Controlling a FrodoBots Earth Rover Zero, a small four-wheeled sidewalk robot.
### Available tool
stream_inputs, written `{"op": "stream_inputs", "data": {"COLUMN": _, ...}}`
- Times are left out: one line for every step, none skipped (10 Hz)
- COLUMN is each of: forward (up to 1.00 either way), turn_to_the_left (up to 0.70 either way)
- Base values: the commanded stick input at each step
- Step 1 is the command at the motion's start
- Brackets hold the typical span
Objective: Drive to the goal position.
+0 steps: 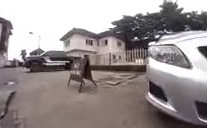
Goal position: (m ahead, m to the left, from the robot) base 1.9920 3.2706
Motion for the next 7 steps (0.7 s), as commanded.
{"op": "stream_inputs", "data": {"forward": 0.7, "turn_to_the_left": 0.0}}
{"op": "stream_inputs", "data": {"forward": 0.7, "turn_to_the_left": 0.08}}
{"op": "stream_inputs", "data": {"forward": 0.7, "turn_to_the_left": 0.32}}
{"op": "stream_inputs", "data": {"forward": 0.7, "turn_to_the_left": 0.35}}
{"op": "stream_inputs", "data": {"forward": 0.7, "turn_to_the_left": 0.35}}
{"op": "stream_inputs", "data": {"forward": 0.7, "turn_to_the_left": 0.35}}
{"op": "stream_inputs", "data": {"forward": 0.32, "turn_to_the_left": 0.16}}
